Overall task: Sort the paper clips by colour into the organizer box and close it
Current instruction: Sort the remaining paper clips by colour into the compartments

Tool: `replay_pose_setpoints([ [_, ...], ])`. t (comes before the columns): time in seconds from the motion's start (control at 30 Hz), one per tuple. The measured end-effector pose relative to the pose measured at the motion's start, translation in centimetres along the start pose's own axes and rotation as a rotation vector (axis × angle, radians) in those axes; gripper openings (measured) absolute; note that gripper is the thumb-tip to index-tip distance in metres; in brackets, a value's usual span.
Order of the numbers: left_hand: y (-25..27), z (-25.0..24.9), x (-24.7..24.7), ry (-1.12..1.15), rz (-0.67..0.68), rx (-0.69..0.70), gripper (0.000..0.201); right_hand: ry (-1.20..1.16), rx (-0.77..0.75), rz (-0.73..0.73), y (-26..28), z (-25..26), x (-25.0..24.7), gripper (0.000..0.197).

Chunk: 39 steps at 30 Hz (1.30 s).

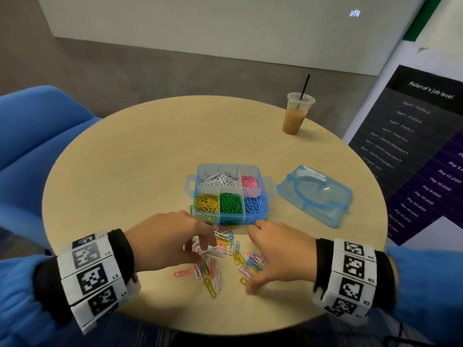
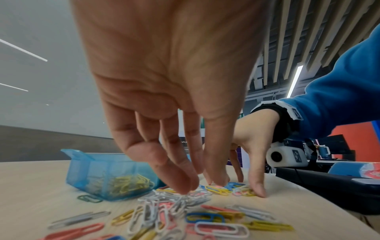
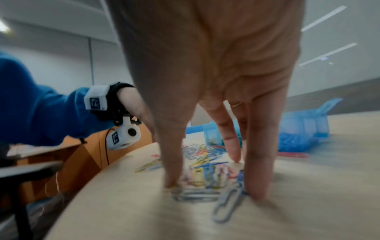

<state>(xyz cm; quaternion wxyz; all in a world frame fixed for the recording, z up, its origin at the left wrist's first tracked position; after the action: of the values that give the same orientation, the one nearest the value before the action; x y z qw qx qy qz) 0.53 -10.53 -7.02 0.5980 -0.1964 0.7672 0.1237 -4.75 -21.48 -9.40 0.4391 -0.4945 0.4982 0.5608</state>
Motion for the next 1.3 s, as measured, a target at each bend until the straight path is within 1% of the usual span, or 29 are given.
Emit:
replay_pose_setpoints([
  [0.07,0.1,-0.7,0.3,-0.006,0.005,0.006,0.027,-0.036,-0.006,-0.041,0.0,0.2,0.2,0.066],
  [0.2,0.0,-1.3,0.2,0.021,-0.015,-0.033,0.027,-0.139,-0.041,-0.116,-0.6,0.5,-0.7,0.035],
  [0.27,-0.1,-1.7,0.1,0.116,-0.053,-0.065,0.023,-0.161,-0.079,-0.144,-0.9,0.8,-1.1,0.017],
  [0.33,-0.4,-2.0,0.1,0.257,-0.101,-0.123,0.019,-0.172,-0.101,-0.167,-1.2,0.9,-1.5,0.006],
  [0.4,-0.6,-2.0,0.2,0.407,-0.160,-0.203,0.015,-0.178,-0.100,-0.176,-1.5,0.8,-1.7,0.004],
  [0.5,-0.8,-1.4,0.3,0.626,-0.257,-0.353,0.012,-0.154,-0.084,-0.192,-2.0,0.5,-2.0,0.008],
  [0.63,-0.9,-0.6,1.5,0.917,-0.260,-0.573,0.020,-0.118,-0.056,-0.214,-2.5,0.0,-2.2,0.011],
  [0.7,-1.0,-0.5,2.1,1.129,-0.279,-0.699,0.024,-0.122,-0.042,-0.220,-2.6,-0.3,-2.1,0.012],
  [0.8,-1.0,-0.7,2.9,1.463,-0.297,-0.862,0.025,-0.218,-0.011,-0.251,-2.9,-1.0,-2.8,0.016],
  [0.87,-1.0,-0.8,3.2,1.572,-0.309,-0.911,0.028,-0.304,0.015,-0.267,-3.0,-1.6,-3.9,0.016],
  [0.9,-0.9,-0.7,3.3,1.611,-0.327,-0.933,0.028,-0.357,0.031,-0.279,-3.0,-2.0,-4.6,0.013],
  [0.97,-0.9,-0.6,3.7,1.704,-0.360,-0.996,0.031,-0.476,0.051,-0.330,-2.9,-2.5,-6.5,0.008],
  [1.0,-0.9,-0.9,3.9,1.763,-0.351,-1.028,0.036,-0.524,0.042,-0.366,-2.9,-2.4,-7.6,0.008],
  [1.07,-1.4,-2.4,4.2,1.924,-0.259,-1.049,0.050,-0.586,-0.008,-0.417,-2.7,-1.5,-9.2,0.007],
  [1.13,-2.3,-4.3,4.1,2.164,-0.169,-1.004,0.061,-0.615,-0.072,-0.407,-2.8,0.1,-9.7,0.004],
  [1.2,-3.0,-4.9,3.9,2.382,-0.177,-0.988,0.060,-0.623,-0.104,-0.381,-2.9,1.1,-9.4,0.009],
  [1.27,-3.3,-4.6,4.2,2.485,-0.224,-1.009,0.053,-0.654,-0.099,-0.395,-3.1,0.9,-9.4,0.013],
  [1.3,-3.4,-4.4,4.3,2.509,-0.228,-1.020,0.050,-0.674,-0.091,-0.421,-3.1,0.5,-9.7,0.012],
])
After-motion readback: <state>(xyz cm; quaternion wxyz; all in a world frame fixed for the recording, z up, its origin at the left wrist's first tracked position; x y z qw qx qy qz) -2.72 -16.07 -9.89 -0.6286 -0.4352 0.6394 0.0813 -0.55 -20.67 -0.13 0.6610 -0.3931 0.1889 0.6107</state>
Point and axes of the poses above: each hand's wrist, its own y-axis away from the middle knuckle, its own x-axis out of the palm, z = x × y, the point moved 10 cm from there along -y, towards the middle knuckle, and after that the axes turned 14 degrees about -z, right-handed, at the moved point
